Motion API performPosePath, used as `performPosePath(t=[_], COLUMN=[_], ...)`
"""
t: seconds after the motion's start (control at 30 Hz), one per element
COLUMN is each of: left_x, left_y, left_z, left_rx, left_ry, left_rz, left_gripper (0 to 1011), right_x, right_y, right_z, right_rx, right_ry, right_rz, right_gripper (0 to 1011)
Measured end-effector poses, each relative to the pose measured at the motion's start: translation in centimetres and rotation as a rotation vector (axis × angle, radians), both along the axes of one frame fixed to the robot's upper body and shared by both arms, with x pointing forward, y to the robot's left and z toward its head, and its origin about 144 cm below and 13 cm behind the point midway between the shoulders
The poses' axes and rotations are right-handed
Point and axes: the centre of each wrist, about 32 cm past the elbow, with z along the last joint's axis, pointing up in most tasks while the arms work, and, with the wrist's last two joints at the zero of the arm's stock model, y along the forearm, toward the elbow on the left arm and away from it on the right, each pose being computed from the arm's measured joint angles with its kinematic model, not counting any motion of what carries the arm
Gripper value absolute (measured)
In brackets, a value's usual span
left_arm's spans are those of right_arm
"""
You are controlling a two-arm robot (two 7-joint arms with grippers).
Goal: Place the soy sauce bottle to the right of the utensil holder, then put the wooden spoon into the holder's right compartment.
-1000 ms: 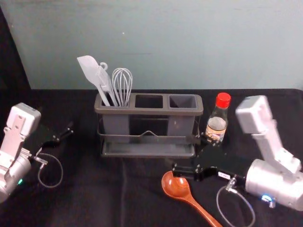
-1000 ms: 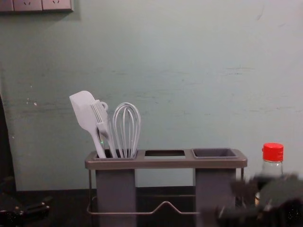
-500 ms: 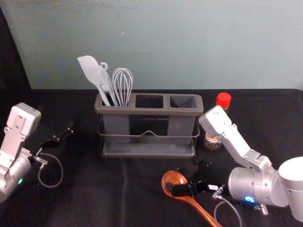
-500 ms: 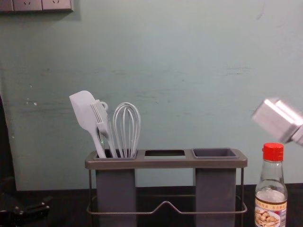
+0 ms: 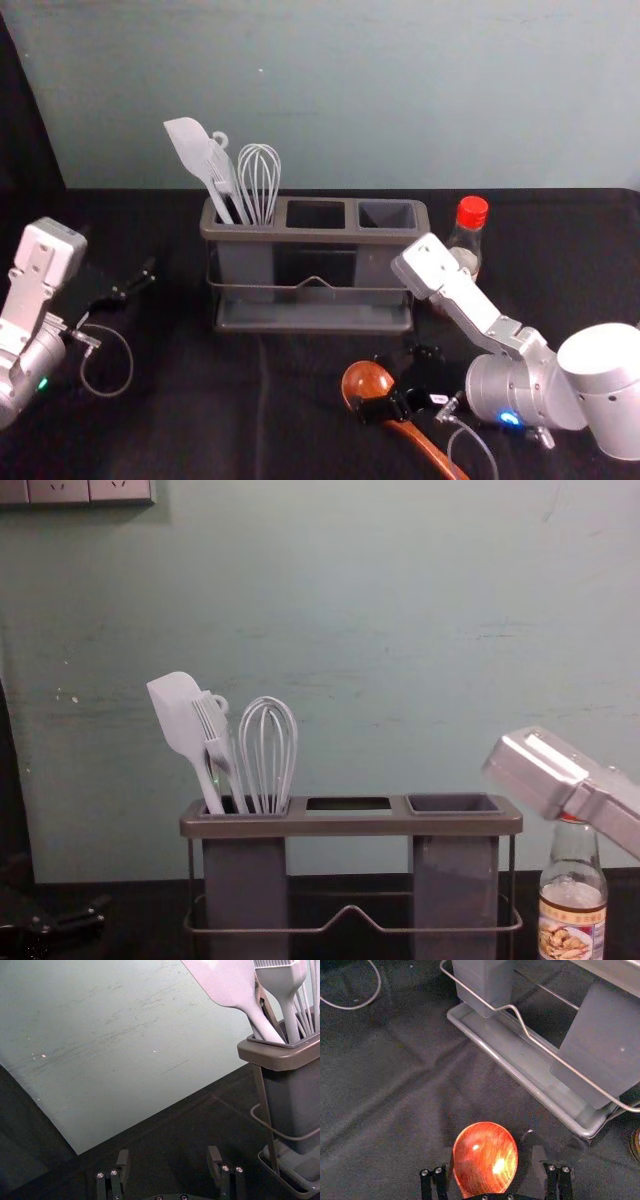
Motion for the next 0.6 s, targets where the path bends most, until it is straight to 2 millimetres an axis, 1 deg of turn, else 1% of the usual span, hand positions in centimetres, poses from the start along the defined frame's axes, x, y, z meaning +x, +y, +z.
performPosePath(t=[0.3, 0.6], left_x=[0.0, 0.0], left_y=[0.0, 0.0], left_z=[0.0, 0.0], left_rx=[0.000, 0.000], left_ry=[0.000, 0.000], left_rz=[0.000, 0.000], left_gripper=[1011, 1012], right_x=[0.9, 0.9], right_y=[0.8, 1.2], right_z=[-0.3, -0.4], right_rx=[-0.033, -0.045], right_ry=[0.003, -0.008], right_rz=[0.026, 0.032], right_gripper=[1002, 1002])
